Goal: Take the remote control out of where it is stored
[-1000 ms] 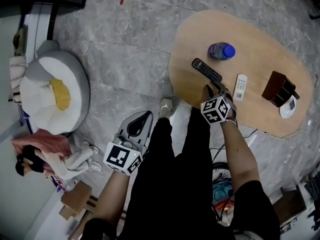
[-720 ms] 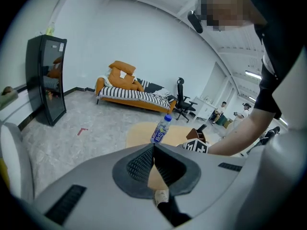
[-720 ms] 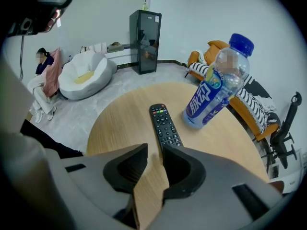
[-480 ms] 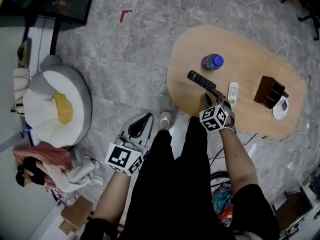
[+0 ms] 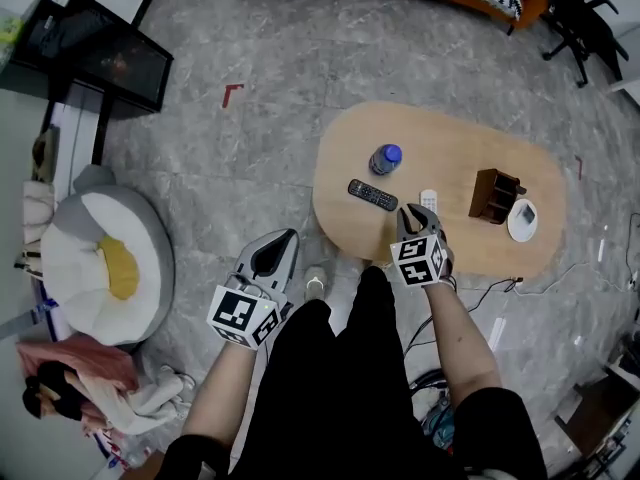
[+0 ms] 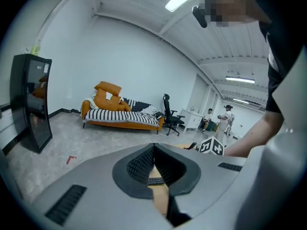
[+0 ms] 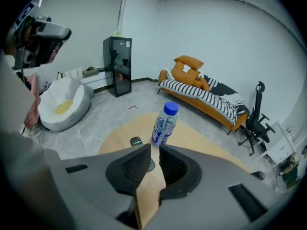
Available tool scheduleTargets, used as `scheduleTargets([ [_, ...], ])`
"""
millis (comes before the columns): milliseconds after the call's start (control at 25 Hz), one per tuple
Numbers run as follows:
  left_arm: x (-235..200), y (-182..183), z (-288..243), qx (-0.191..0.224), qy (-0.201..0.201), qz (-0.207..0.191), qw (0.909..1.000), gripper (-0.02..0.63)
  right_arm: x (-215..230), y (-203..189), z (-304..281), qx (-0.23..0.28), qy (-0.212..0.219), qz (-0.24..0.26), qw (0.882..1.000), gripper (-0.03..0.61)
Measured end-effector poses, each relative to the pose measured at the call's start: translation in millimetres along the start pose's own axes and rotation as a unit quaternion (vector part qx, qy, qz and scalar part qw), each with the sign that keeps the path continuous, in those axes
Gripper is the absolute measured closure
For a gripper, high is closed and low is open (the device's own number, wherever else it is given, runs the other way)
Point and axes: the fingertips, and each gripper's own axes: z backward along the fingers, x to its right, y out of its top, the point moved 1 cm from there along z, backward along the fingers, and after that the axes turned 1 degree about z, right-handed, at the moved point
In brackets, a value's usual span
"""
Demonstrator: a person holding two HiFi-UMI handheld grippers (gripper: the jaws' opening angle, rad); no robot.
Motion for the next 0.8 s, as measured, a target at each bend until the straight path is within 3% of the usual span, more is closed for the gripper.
scheduleTargets([
  [320,23.2,41.1,-3.5,0.033,-0.038,-0.024,0.9985,0.606,28.2,30.1,80.8,0.070,-0.053,-0.131,0.987,0.526],
  [600,50.4,84.8,-10.9,0.069,-0.096,-0.048,0.9918,0.606,58.7,41.5,155.6,0.123,-0.120,-0.159,0.972,0.531],
  [800,76.9,95.1,-22.2,0.070,-0.142,-0.069,0.9849,0.607,75.6,21.5,194.9,0.129,-0.168,-0.173,0.962,0.531],
])
